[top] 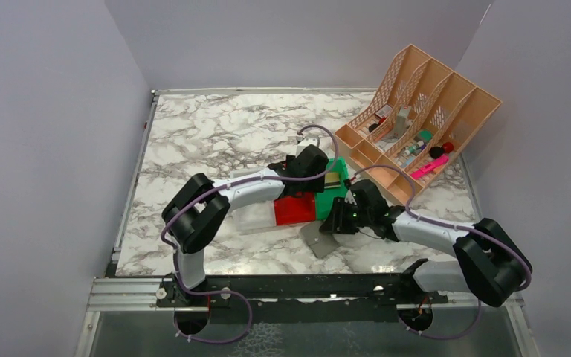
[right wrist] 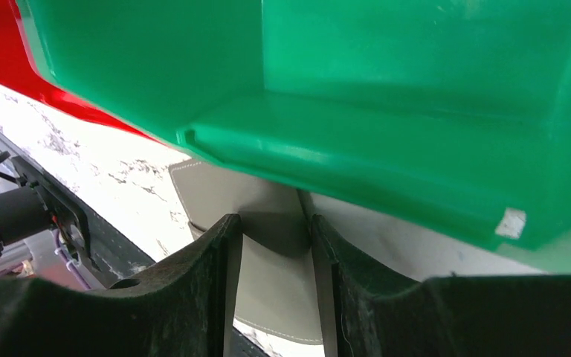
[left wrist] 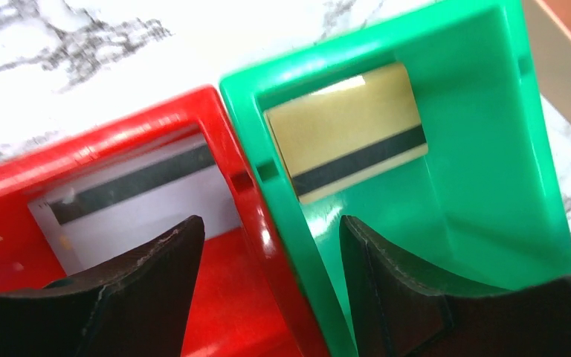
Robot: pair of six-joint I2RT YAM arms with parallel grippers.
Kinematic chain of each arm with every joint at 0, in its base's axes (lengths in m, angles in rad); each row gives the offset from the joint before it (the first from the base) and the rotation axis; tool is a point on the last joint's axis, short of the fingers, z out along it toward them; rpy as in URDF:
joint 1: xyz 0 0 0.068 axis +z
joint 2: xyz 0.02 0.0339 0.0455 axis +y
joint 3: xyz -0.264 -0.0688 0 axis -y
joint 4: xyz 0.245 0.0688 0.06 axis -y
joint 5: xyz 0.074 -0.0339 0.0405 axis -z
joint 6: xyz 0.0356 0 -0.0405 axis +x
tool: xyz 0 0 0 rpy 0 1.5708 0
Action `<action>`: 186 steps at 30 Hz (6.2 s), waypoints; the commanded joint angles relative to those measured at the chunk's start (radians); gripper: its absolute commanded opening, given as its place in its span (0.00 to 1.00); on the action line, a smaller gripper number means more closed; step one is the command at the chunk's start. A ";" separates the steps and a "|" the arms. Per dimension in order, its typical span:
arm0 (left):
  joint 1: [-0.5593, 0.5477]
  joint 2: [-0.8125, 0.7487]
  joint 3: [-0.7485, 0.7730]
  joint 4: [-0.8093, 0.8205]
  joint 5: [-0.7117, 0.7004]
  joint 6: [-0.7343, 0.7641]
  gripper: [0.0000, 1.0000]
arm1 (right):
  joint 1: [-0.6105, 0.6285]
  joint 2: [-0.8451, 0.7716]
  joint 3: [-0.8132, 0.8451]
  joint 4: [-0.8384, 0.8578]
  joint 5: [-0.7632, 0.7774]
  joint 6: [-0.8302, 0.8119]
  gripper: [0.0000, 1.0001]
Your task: Take the credit cards out of the card holder
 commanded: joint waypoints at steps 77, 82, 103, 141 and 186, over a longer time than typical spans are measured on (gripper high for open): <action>0.382 -0.609 -0.480 -0.131 0.022 -0.032 0.99 | -0.246 0.320 0.624 -0.263 0.075 -0.376 0.61; 0.389 -0.565 -0.473 -0.060 0.052 0.002 0.99 | -0.246 0.284 0.577 -0.261 0.030 -0.357 0.61; 0.400 -0.448 -0.381 -0.001 0.029 0.102 0.99 | -0.246 0.096 0.455 -0.356 0.194 -0.351 0.68; 0.007 -0.836 -0.674 0.053 0.319 -0.149 0.82 | 0.040 0.001 0.035 -0.159 -0.110 -0.217 0.48; -0.377 -0.369 -0.465 -0.107 -0.129 -0.040 0.34 | 0.075 -0.220 -0.163 -0.076 -0.027 0.118 0.20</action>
